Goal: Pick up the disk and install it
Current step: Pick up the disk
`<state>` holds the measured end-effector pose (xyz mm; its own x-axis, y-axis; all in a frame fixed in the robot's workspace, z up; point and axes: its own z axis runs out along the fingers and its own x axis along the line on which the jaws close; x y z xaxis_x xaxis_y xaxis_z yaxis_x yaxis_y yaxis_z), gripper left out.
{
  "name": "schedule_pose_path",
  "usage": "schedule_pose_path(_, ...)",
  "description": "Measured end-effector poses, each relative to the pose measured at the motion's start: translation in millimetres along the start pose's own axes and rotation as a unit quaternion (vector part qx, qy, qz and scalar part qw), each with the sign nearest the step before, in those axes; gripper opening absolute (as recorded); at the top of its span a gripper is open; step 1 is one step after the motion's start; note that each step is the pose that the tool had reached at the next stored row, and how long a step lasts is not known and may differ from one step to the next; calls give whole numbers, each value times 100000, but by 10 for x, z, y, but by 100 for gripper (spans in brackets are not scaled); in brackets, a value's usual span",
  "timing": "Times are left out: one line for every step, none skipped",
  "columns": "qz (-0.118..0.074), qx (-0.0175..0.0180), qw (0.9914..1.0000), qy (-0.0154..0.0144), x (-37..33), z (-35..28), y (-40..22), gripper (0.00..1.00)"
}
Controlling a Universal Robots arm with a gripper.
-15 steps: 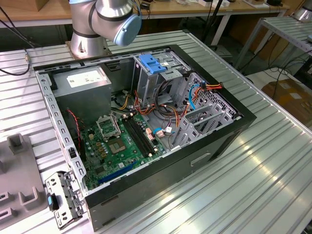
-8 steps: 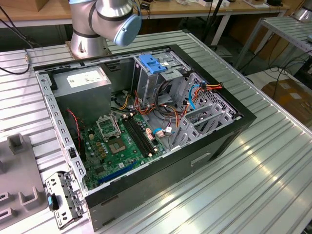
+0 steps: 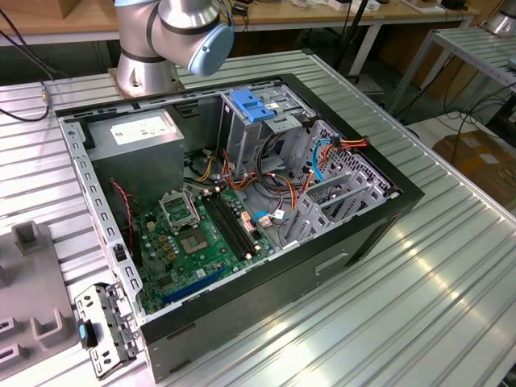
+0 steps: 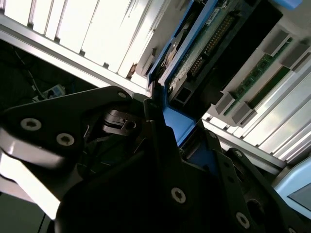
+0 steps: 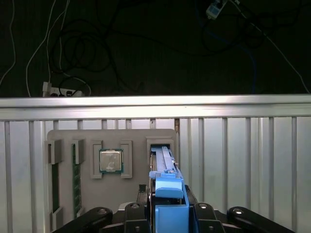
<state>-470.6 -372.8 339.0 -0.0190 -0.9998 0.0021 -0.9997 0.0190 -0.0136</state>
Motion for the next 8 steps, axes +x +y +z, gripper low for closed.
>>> schedule_pose_path(-3, -6, 100000, 3, 0, -5, 0, 37)
schedule_pose_path(0, -6, 100000, 4, 0, -13, 0, 37)
schedule_pose_path(-2, -8, 100000, 2, 0, -19, 0, 37)
schedule_pose_path(-2, -6, 100000, 1, 0, -24, 0, 37)
schedule_pose_path(0, -6, 100000, 3, 0, -29, 0, 37)
schedule_pose_path(1, -9, 100000, 3, 0, -35, -1, 37)
schedule_pose_path(1, -10, 100000, 4, 0, -39, -1, 37)
schedule_pose_path(-1, 1, 100000, -1, 0, -47, -1, 37)
